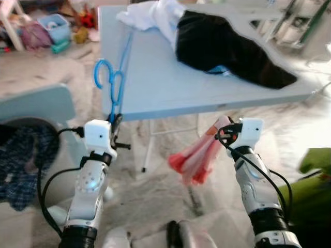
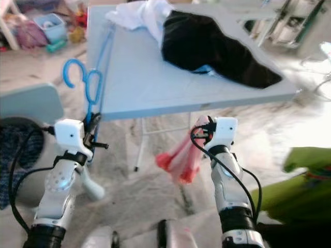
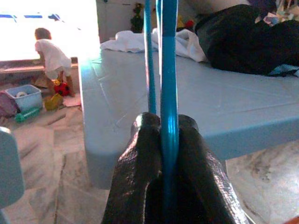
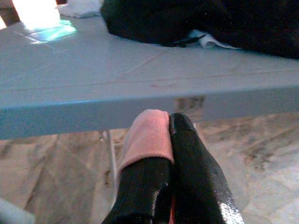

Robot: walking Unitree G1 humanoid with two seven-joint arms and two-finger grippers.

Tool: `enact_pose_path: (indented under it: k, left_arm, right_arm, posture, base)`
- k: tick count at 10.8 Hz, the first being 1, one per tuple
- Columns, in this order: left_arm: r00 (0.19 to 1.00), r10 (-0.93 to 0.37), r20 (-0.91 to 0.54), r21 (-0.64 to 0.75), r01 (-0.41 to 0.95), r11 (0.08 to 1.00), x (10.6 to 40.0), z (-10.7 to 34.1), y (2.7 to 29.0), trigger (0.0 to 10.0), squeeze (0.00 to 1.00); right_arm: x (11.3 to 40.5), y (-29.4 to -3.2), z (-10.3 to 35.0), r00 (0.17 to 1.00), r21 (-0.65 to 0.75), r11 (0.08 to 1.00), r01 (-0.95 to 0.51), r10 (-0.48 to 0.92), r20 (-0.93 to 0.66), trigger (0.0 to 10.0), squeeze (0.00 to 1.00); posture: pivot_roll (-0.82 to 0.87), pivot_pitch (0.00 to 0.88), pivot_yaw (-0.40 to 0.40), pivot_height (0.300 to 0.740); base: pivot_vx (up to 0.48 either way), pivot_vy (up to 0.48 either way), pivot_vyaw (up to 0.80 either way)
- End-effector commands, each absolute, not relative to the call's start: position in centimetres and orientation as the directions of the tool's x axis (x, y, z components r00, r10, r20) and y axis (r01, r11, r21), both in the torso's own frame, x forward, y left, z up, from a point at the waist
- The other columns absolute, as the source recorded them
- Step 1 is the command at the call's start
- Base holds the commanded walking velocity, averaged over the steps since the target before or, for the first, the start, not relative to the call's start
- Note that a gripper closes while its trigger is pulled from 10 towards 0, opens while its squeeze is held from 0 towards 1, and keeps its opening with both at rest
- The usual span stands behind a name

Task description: Hang hanger

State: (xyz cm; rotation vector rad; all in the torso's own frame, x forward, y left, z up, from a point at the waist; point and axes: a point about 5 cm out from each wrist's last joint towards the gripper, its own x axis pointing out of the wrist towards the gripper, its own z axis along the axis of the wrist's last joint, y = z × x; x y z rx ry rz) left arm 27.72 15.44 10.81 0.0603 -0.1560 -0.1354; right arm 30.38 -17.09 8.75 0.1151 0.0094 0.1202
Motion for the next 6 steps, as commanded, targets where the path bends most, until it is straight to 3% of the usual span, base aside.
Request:
enact_pose_path:
  k: [1, 6]
  left_arm:
    - [0.979, -0.128, 0.158, 0.086, 0.116, 0.989, 27.68, 10.91, 15.83, 10.0, 0.0]
    - [0.981, -0.123, 0.152, 0.088, 0.111, 0.99, 27.62, 10.77, 15.88, 10.0, 0.0]
  right_arm:
    - [30.25, -16.67, 8.93, 0.989, 0.124, 0.981, -0.148, 0.148, 0.008, 10.0, 0.0]
    - [30.12, -16.49, 9.3, 0.985, 0.131, 0.977, -0.17, 0.167, 0.034, 10.0, 0.0]
  posture:
    - [0.06, 0.115, -0.068, 0.74]
    - [0.06, 0.117, -0.064, 0.74]
  base:
    - [0.0, -0.398, 0.0]
    - [0.0, -0.463, 0.0]
